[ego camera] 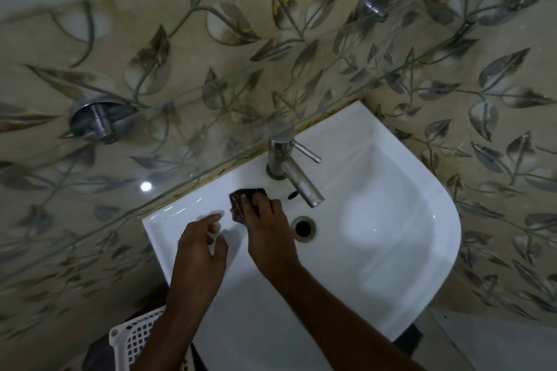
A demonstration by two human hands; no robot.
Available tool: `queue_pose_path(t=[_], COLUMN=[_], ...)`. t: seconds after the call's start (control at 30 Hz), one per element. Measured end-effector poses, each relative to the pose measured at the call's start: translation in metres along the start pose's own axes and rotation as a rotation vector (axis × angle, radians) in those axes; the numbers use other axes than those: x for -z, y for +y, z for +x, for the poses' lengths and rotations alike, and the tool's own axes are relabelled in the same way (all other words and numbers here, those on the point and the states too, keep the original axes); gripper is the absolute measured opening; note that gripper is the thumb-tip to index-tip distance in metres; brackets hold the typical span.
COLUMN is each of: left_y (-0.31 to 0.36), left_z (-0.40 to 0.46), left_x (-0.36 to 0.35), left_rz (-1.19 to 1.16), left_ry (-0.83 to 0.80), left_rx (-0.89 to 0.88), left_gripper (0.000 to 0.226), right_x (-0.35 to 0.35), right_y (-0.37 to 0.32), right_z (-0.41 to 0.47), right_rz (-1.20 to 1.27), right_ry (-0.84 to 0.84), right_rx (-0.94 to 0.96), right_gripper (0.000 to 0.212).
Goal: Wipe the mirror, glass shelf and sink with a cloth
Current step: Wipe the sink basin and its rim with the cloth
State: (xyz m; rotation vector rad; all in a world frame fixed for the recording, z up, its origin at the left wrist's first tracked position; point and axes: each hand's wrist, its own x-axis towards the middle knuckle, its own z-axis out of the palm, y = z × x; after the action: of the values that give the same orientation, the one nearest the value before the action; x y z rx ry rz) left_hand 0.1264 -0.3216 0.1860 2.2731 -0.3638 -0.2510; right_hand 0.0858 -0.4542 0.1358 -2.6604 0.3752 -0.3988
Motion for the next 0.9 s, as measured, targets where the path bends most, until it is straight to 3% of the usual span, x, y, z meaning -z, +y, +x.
queue_pose_path(t=[0.13, 0.3, 0.4, 0.53, 0.63, 0.9], left_y=[-0.018, -0.027, -0.034, -0.046, -0.051, -0.067], left_z=[-0.006, -0.015, -0.021, -0.027, -0.036, -0.057], left_x=[0.021, 0.039, 0.048, 0.06, 0.073, 0.08], left_rz=[-0.027, -0.049, -0.082, -0.016, 0.07, 0.059], left_ry=[0.075, 0.12, 0.157, 0.249, 0.317, 0.167], left_rx=[0.019, 0.051, 0.077, 0.101, 0.137, 0.189], left_gripper=[0.039, 0.039, 0.035, 0.027, 0.022, 0.018], right_x=[0.004, 0.005, -0.008, -0.04, -0.048, -0.034], right_y=[0.008, -0.009, -0.044, -0.108, -0.126, -0.107], right_z=[0.044, 0.055, 0.043, 0.011, -0.013, -0.07], right_rz=[-0.21, -0.292, -0.21, -0.051, 0.019, -0.034], right_ry=[-0.003, -0.013, -0.027, -0.147, -0.178, -0.185], right_rx=[0.039, -0.14, -0.122, 0.104, 0.095, 0.127], right_gripper=[0.054, 0.05, 0.047, 0.043, 0.05, 0.044])
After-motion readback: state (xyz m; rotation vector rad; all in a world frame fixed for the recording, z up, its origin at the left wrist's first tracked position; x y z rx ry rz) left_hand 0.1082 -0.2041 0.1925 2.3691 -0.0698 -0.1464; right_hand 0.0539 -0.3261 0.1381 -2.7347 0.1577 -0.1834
